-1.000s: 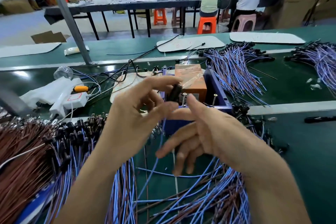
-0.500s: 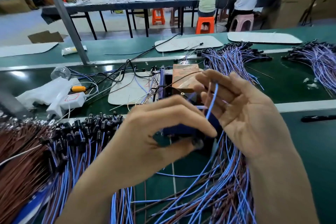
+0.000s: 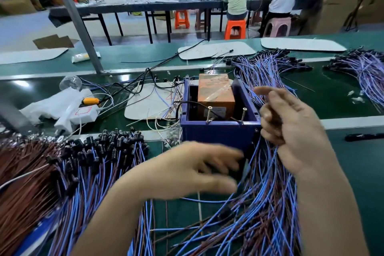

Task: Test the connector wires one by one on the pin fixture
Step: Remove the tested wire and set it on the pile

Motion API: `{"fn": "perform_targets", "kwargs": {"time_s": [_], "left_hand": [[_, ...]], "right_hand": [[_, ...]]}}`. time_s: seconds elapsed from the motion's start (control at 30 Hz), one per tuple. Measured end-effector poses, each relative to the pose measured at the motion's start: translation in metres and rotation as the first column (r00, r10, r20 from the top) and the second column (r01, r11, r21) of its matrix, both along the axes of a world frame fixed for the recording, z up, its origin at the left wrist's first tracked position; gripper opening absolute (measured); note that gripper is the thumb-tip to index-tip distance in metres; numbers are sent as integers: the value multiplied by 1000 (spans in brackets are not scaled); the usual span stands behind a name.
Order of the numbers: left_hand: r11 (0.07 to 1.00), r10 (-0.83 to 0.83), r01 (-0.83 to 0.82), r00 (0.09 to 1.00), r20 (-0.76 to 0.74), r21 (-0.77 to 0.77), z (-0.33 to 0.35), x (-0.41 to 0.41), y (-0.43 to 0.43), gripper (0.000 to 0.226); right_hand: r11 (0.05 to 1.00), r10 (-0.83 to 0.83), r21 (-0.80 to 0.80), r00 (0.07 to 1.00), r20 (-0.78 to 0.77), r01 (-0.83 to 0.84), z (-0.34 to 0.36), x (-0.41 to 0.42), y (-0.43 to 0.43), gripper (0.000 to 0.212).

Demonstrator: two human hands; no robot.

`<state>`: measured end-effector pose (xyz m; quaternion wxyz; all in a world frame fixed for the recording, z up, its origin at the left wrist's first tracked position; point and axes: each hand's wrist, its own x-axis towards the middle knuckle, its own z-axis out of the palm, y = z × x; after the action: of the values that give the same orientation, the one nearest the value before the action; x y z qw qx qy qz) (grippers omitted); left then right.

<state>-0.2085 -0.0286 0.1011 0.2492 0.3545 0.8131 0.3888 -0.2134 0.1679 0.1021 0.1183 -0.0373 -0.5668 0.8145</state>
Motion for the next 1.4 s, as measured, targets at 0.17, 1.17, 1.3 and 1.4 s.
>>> {"fn": "perform_targets", "kwargs": {"time_s": [0.17, 1.17, 1.3, 1.4], "left_hand": [[611, 510, -539, 828, 233, 580, -12, -15, 12, 25], [547, 553, -716, 698, 455, 434, -73, -45, 27, 20], [473, 611, -751, 657, 442, 461, -74, -44, 29, 20], [487, 614, -751, 658, 437, 447, -72, -43, 28, 23]], "right_hand": [[808, 257, 513, 957, 136, -290, -8, 1, -24, 22], [805, -167, 593, 966, 200, 16, -22, -6, 34, 33], [787, -151, 616, 956, 253, -39, -23, -6, 36, 30], [782, -127, 619, 954, 270, -71, -22, -4, 36, 30]]}}
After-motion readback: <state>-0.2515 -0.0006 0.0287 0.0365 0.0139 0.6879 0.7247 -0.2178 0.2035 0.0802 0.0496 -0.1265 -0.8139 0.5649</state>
